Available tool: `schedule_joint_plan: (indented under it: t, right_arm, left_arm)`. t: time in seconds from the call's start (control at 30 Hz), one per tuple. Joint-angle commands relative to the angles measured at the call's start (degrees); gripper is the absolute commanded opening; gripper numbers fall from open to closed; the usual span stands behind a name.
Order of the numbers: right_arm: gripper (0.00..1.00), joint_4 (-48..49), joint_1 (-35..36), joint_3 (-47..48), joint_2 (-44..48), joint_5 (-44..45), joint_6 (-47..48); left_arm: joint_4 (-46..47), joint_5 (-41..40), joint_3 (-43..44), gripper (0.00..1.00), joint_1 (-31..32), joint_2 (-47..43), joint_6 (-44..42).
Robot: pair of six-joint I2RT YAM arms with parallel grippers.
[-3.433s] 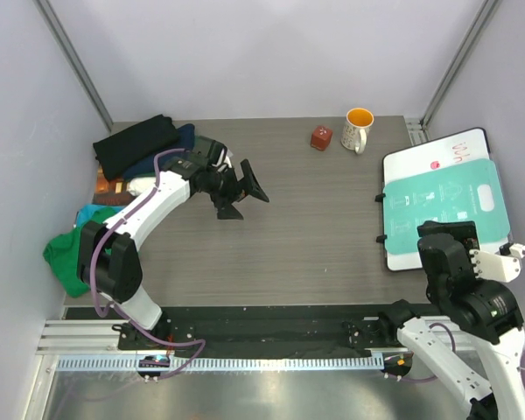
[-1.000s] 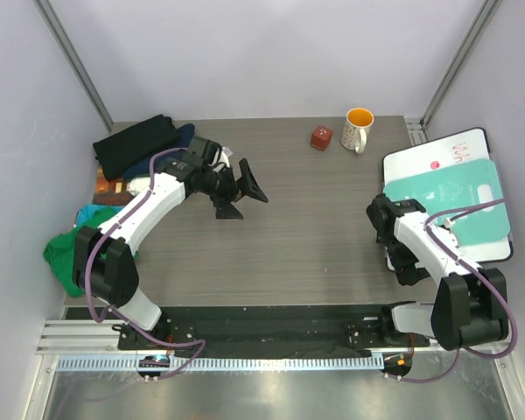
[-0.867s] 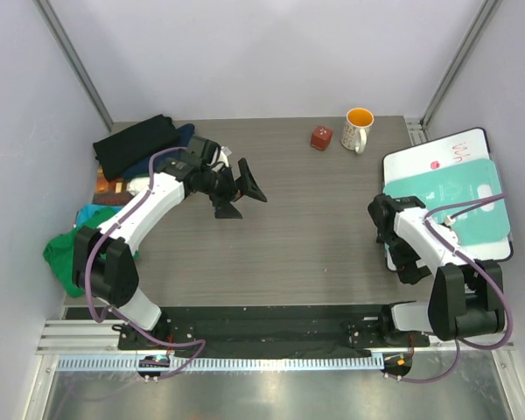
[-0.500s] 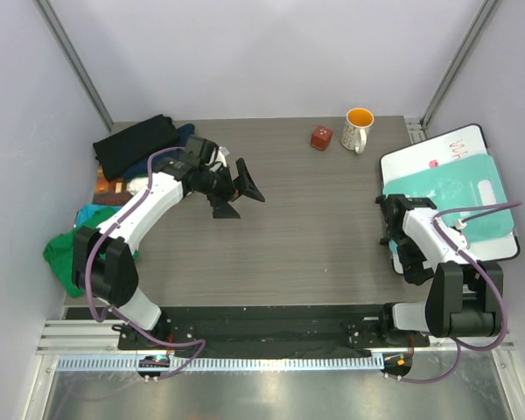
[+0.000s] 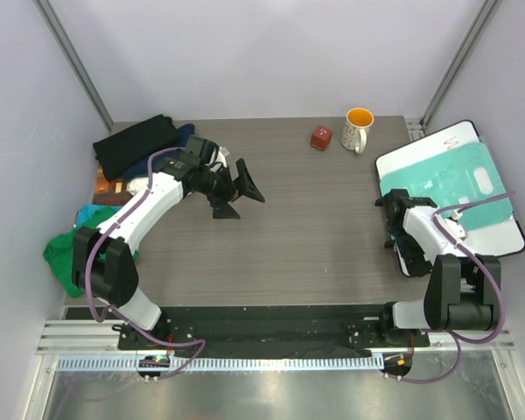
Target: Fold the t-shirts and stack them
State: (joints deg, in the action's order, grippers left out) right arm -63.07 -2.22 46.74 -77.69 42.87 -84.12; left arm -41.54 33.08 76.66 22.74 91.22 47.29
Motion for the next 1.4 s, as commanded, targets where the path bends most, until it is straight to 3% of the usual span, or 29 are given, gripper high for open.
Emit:
schedule_joint_plan:
  t: [0.0, 0.3, 0.8, 1.0, 1.37]
  right_arm:
    - [1.0, 7.25, -0.42, 2.12, -2.64, 1.25, 2.81]
    - [1.0, 7.26, -0.42, 5.02, -5.63, -0.07, 1.68]
    - [1.0, -13.39, -0.42, 11.17, 4.91, 1.77, -7.99]
    - [1.0, -18.84, -1.12, 14.42, 8.08, 8.01, -10.63]
    - [1.0, -17.26, -15.62, 15.14, 10.28, 12.76, -0.79]
  left_arm:
    - [-0.56, 1.28, 0.68, 1.0, -0.33, -0.69, -0.62]
    - [-1.7, 0.76, 1.91, 1.0, -0.24, 0.01, -1.58]
    - [-0.04, 2.51, 1.82, 1.0, -0.77, 0.36, -2.2]
    - [0.84, 3.74, 1.47, 1.0, -0.86, 0.27, -2.29]
    - [2.25, 5.15, -1.34, 1.0, -1.12, -1.48, -2.29]
